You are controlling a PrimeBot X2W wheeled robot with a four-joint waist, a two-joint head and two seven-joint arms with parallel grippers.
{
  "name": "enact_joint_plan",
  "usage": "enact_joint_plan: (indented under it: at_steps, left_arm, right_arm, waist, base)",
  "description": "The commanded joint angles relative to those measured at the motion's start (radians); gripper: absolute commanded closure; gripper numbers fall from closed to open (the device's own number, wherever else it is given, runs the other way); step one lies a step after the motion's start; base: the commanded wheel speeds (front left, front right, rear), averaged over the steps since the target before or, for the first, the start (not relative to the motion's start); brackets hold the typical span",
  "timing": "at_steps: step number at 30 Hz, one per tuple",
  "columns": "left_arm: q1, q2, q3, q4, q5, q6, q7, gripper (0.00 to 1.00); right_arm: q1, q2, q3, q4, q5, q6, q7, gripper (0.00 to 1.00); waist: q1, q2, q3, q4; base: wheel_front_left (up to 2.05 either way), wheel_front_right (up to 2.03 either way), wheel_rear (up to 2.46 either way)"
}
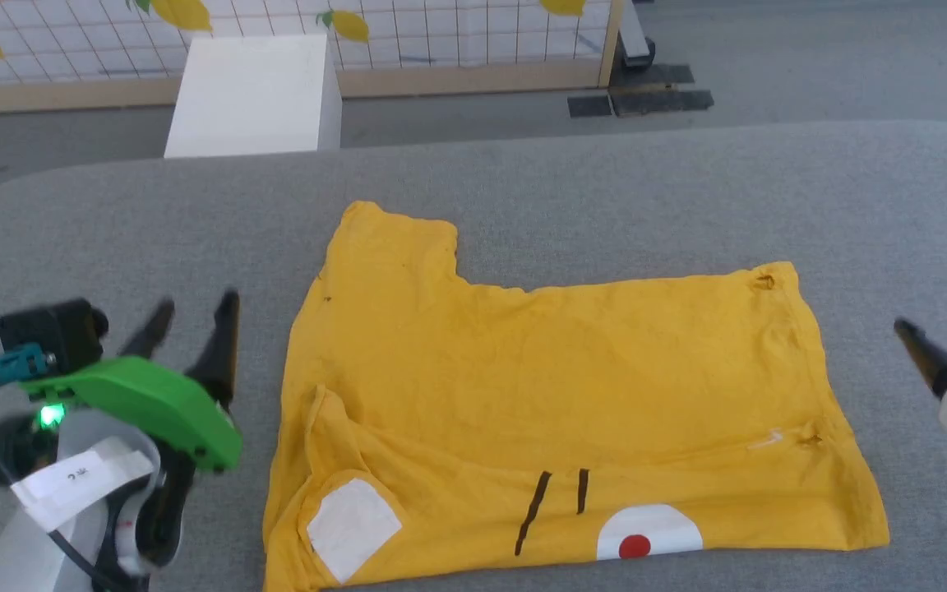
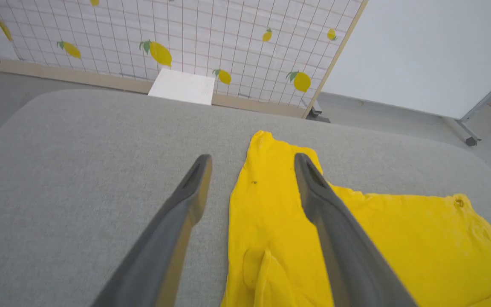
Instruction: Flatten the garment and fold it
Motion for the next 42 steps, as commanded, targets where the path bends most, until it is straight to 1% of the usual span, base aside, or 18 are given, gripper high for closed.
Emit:
enact_joint_plan:
  at_steps: [1,2,4,6,9,12,14,19,22,24,26,28,31,35,39,40,41,42]
  left_arm:
    - [-0.049,-0.002,-0.008,0.025,0.039,-0.027,-0.061,0.00]
    - [-0.078,-0.011,-0.023,0.058,0.056,-0.046,-0.093,0.00]
    - [-0.134,-0.032,-0.042,0.119,0.081,-0.069,-0.146,0.00]
    - [-0.196,-0.048,-0.069,0.189,0.099,-0.092,-0.166,0.00]
    - [-0.305,-0.080,-0.098,0.293,0.103,-0.124,-0.169,0.00]
    - [-0.443,-0.100,-0.126,0.404,0.106,-0.160,-0.138,0.00]
    - [-0.538,-0.108,-0.131,0.473,0.102,-0.174,-0.104,0.00]
    - [-0.771,-0.113,-0.146,0.609,0.100,-0.189,0.021,0.00]
    - [-0.887,-0.112,-0.153,0.679,0.094,-0.179,0.129,0.00]
    - [-0.941,-0.117,-0.151,0.714,0.081,-0.155,0.205,0.00]
    - [-0.978,-0.125,-0.151,0.747,0.068,-0.119,0.292,0.00]
    - [-1.006,-0.120,-0.153,0.773,0.070,-0.074,0.369,0.00]
    - [-1.022,-0.103,-0.175,0.797,0.089,-0.006,0.493,0.00]
    - [-0.998,-0.088,-0.204,0.792,0.093,0.060,0.648,0.00]
    - [-0.949,-0.076,-0.228,0.747,0.090,0.099,0.753,0.00]
    - [-0.939,-0.072,-0.228,0.731,0.091,0.105,0.754,0.22]
    - [-0.928,-0.068,-0.224,0.709,0.092,0.109,0.740,0.75]
    - [-0.917,-0.066,-0.221,0.696,0.089,0.110,0.734,1.00]
  right_arm:
    - [-0.034,-0.001,0.003,0.000,0.004,-0.002,-0.018,0.00]
    - [-0.055,-0.006,0.006,0.006,-0.004,-0.002,-0.030,0.00]
    - [-0.094,-0.005,0.017,0.021,-0.006,-0.002,-0.042,0.00]
    - [-0.134,-0.007,0.029,0.035,-0.007,-0.002,-0.054,0.00]
    - [-0.186,-0.012,0.050,0.045,-0.007,-0.002,-0.065,0.00]
    - [-0.234,-0.018,0.075,0.048,-0.001,-0.002,-0.075,0.00]
    - [-0.258,-0.022,0.088,0.047,0.006,-0.002,-0.084,0.00]
    - [-0.297,-0.034,0.118,0.037,0.023,-0.002,-0.108,0.00]
    - [-0.315,-0.036,0.137,0.031,0.031,-0.002,-0.130,0.00]
    - [-0.323,-0.037,0.149,0.029,0.038,-0.002,-0.143,0.00]
    - [-0.326,-0.040,0.157,0.026,0.045,-0.002,-0.156,0.00]
    - [-0.327,-0.042,0.165,0.021,0.052,-0.002,-0.166,0.00]
    - [-0.324,-0.047,0.173,0.013,0.058,-0.002,-0.177,0.00]
    - [-0.320,-0.050,0.174,0.003,0.062,-0.002,-0.185,0.00]
    - [-0.317,-0.055,0.166,0.002,0.064,-0.002,-0.189,0.00]
    - [-0.317,-0.055,0.165,0.002,0.064,-0.002,-0.189,0.00]
    - [-0.316,-0.055,0.164,0.001,0.064,-0.002,-0.189,0.00]
    - [-0.316,-0.055,0.164,0.002,0.063,-0.002,-0.188,0.00]
  waist:
    - [0.0000,-0.0001,0.031,-0.008]
    - [0.0000,-0.0001,0.045,-0.010]
    - [0.0000,-0.0001,0.075,-0.014]
    - [0.0000,-0.0001,0.109,-0.015]
    - [0.0000,-0.0001,0.168,-0.014]
    - [0.0000,-0.0001,0.234,-0.017]
    - [0.0000,-0.0001,0.277,-0.020]
    - [0.0000,-0.0001,0.371,-0.042]
    - [0.0000,-0.0001,0.416,-0.063]
    - [0.0000,-0.0001,0.437,-0.075]
    - [0.0000,-0.0001,0.454,-0.084]
    - [0.0000,-0.0001,0.468,-0.093]
    - [0.0000,-0.0001,0.482,-0.100]
    - [0.0000,-0.0001,0.491,-0.103]
    - [0.0000,-0.0001,0.494,-0.098]
    - [0.0000,-0.0001,0.494,-0.097]
    - [0.0000,-0.0001,0.493,-0.096]
    - [0.0000,-0.0001,0.492,-0.095]
  base:
    - [0.00,0.00,0.00]
    - [0.00,0.00,0.00]
    - [0.00,0.00,0.00]
    - [0.00,0.00,0.00]
    - [0.00,0.00,0.00]
    - [0.00,0.00,0.00]
    - [0.00,0.00,0.00]
    - [0.00,0.00,0.00]
    - [0.00,0.00,0.00]
    - [0.00,0.00,0.00]
    - [0.00,0.00,0.00]
    - [0.00,0.00,0.00]
    - [0.00,0.00,0.00]
    - [0.00,0.00,0.00]
    - [0.00,0.00,0.00]
    - [0.00,0.00,0.00]
    - [0.00,0.00,0.00]
    - [0.00,0.00,0.00]
